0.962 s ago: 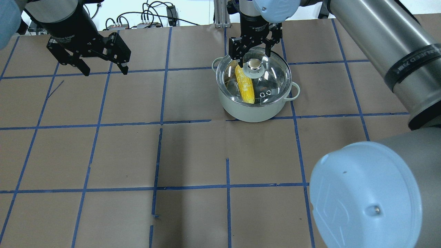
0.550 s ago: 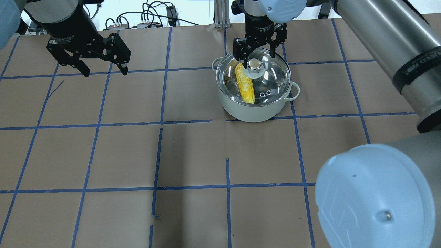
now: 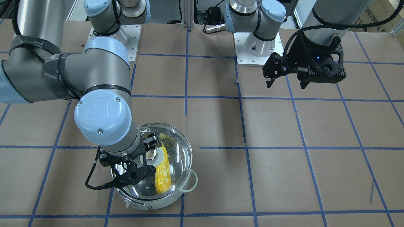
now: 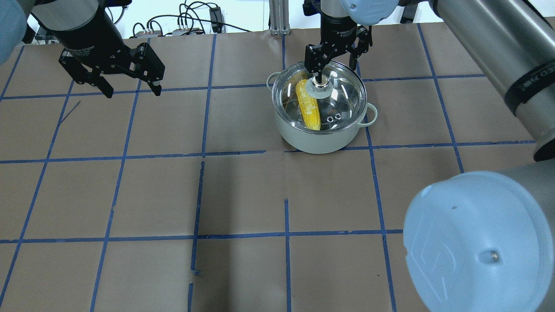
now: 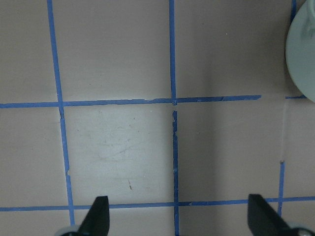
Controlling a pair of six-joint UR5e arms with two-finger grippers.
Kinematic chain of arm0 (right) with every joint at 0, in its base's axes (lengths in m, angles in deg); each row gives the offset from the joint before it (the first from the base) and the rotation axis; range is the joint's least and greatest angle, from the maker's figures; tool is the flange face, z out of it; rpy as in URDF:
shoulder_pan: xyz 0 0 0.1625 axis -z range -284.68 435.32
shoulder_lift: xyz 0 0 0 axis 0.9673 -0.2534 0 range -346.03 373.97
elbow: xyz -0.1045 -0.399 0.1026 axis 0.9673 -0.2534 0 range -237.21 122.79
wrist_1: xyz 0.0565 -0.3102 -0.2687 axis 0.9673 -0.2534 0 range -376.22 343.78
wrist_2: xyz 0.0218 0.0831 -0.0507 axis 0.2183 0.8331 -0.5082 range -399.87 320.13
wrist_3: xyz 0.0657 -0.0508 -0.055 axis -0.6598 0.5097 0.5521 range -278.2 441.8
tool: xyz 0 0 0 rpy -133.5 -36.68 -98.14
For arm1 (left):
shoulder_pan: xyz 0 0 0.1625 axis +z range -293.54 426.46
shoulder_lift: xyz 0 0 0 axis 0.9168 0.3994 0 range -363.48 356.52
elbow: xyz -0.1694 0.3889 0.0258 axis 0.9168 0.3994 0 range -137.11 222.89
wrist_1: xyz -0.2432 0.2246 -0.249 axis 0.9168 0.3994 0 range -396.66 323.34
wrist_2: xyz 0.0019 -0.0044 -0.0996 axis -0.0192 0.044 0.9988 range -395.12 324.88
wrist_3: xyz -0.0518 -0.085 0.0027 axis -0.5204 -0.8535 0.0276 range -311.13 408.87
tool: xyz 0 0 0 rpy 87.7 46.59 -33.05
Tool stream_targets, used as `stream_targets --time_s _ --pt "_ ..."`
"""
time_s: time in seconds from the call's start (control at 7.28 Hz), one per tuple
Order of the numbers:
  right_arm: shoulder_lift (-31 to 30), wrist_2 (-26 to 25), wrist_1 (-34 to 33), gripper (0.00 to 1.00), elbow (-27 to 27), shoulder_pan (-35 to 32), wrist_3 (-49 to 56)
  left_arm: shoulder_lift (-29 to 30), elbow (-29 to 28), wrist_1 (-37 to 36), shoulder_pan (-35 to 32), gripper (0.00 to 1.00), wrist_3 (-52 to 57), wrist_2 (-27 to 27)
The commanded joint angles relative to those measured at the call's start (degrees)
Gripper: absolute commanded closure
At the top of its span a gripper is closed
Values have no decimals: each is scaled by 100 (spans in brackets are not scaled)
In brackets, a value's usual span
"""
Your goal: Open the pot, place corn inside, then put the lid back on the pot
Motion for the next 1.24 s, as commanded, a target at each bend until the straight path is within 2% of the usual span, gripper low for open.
stream_targets --time_s 0.0,0.27,1.1 --pt "-14 18 35 1 -59 -99 -348 -30 48 -24 -8 0 -1 0" --pt "47 27 -9 1 -7 -494 -806 -21 39 -33 -8 0 -1 0" --pt "83 -131 -9 1 -7 -109 -439 5 4 -33 -8 0 -1 0"
